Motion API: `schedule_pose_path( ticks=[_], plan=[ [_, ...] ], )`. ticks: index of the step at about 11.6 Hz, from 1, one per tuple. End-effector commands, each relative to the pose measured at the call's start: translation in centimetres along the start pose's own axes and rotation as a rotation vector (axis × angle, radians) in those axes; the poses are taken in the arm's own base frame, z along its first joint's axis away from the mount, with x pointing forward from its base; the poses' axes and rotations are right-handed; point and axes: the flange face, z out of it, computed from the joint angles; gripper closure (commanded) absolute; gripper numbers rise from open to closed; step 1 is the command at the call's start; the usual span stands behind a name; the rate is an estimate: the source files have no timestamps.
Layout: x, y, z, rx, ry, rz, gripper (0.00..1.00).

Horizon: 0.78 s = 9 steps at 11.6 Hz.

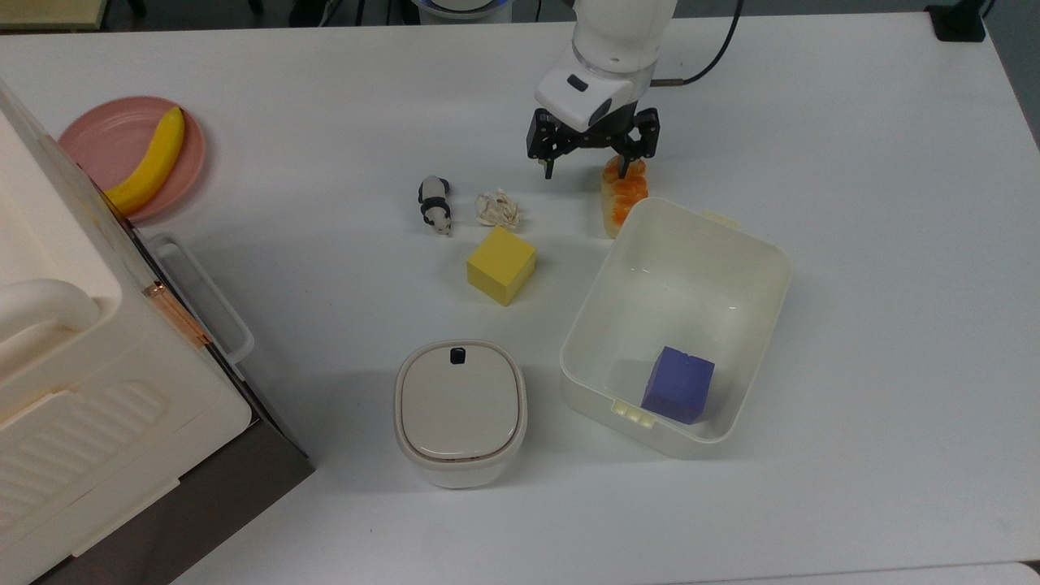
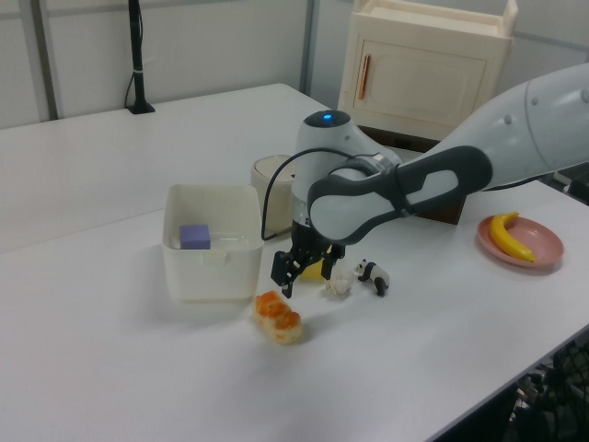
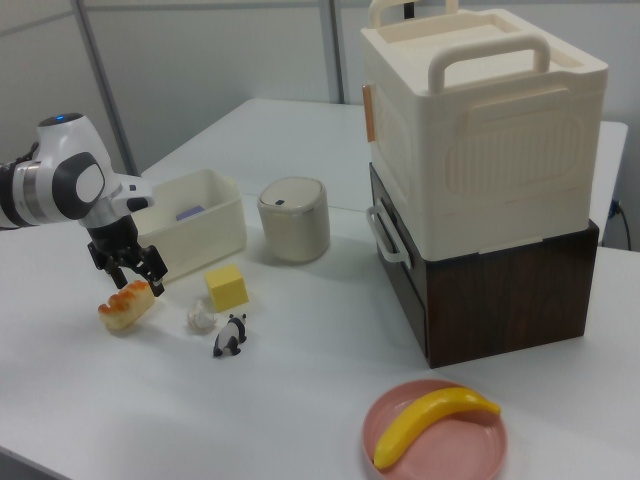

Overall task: Put the bread in the basket
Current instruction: 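Move the open gripper over the orange bread roll, then lower the gripper and close it on the orange bread roll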

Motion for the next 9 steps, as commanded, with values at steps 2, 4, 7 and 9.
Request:
schedule_pose_path(
  ticks=[2,4,7,9],
  plan=[
    [0.2,-2.1,-1.0,-0.02,0.041,-0.007,0.0],
    [0.0,-3.9,-0.6,-0.016,0.036,-0.016,0.0],
    [-0.3,-6.5,1.0,-0.041,0.026,-0.039,0.0],
    [-0.3,-6.6,1.5,-0.045,0.02,-0.042,0.0]
  ],
)
